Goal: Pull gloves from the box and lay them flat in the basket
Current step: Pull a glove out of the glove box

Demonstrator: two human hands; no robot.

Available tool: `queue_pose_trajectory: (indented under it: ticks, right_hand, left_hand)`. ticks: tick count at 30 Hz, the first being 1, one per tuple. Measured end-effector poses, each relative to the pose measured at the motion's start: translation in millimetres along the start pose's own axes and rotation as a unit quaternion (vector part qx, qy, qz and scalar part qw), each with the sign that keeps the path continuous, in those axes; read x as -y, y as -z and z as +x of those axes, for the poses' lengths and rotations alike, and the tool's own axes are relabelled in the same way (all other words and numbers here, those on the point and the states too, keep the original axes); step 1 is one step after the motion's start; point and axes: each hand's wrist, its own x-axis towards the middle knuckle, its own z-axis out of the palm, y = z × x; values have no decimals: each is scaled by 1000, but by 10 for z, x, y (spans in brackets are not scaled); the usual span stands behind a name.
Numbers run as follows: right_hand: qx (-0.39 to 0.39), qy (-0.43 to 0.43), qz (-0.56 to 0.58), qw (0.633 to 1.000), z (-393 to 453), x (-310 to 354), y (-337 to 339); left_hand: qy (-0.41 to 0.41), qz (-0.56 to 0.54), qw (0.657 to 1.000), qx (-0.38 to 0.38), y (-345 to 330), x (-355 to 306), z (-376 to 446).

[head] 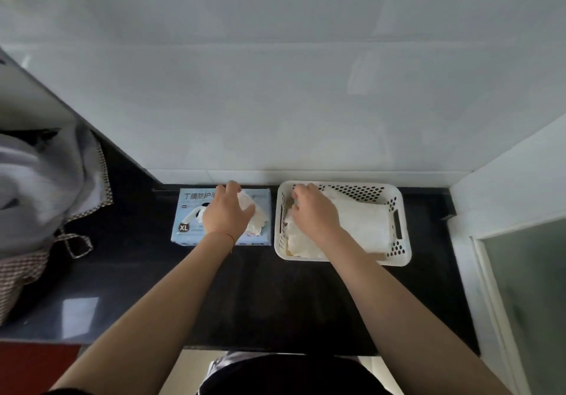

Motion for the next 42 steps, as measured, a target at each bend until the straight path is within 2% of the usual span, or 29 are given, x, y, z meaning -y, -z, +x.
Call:
queue_pose_trajectory:
  ticks: [3,6,10,14,18,20,22,24,27,31,36,39,42]
  right_hand:
    - [7,-8,8,1000,9,240,-142]
    - [16,-23,23,999,5,407,-212]
    - [7,-37,55,998,41,561,-177]
    - [-26,-33,135,990,77,720,-39]
    - [-58,-15,241,969,68,909,143]
    - [-21,-12,290,957,50,993,216]
    - [34,0,301,953,37,1066,266]
    - [58,10,318,946,18,1152,287]
    - [8,-10,344,939,27,1218,348]
    - [-27,8,315,949,8,1132,477]
    - [-20,11,343,939,-82,1050,680]
    - [-43,11,336,941,-103,996,803]
    - [-72,-7,300,951,-93,905,910]
  left_hand:
    - [32,4,997,65,116,259,112]
    - [14,-11,997,73,207,350,158]
    - [-11,-40,999,0,500,371,221]
    - [-24,-134,987,-85,856,356,364]
    - [-17,-215,970,-114,1062,304,381]
    - [-8,-266,957,-115,1136,258,353]
    - [-18,-301,950,-86,1213,160,318]
    - [-43,-348,937,-5,1274,48,266]
    - [-75,-355,928,89,1283,-53,187]
    - [-63,-358,927,90,1210,-57,182]
    - [-97,-449,877,138,1193,-133,80]
    - [-120,-412,882,194,1204,-202,68]
    - [-134,-342,912,181,1158,-251,77]
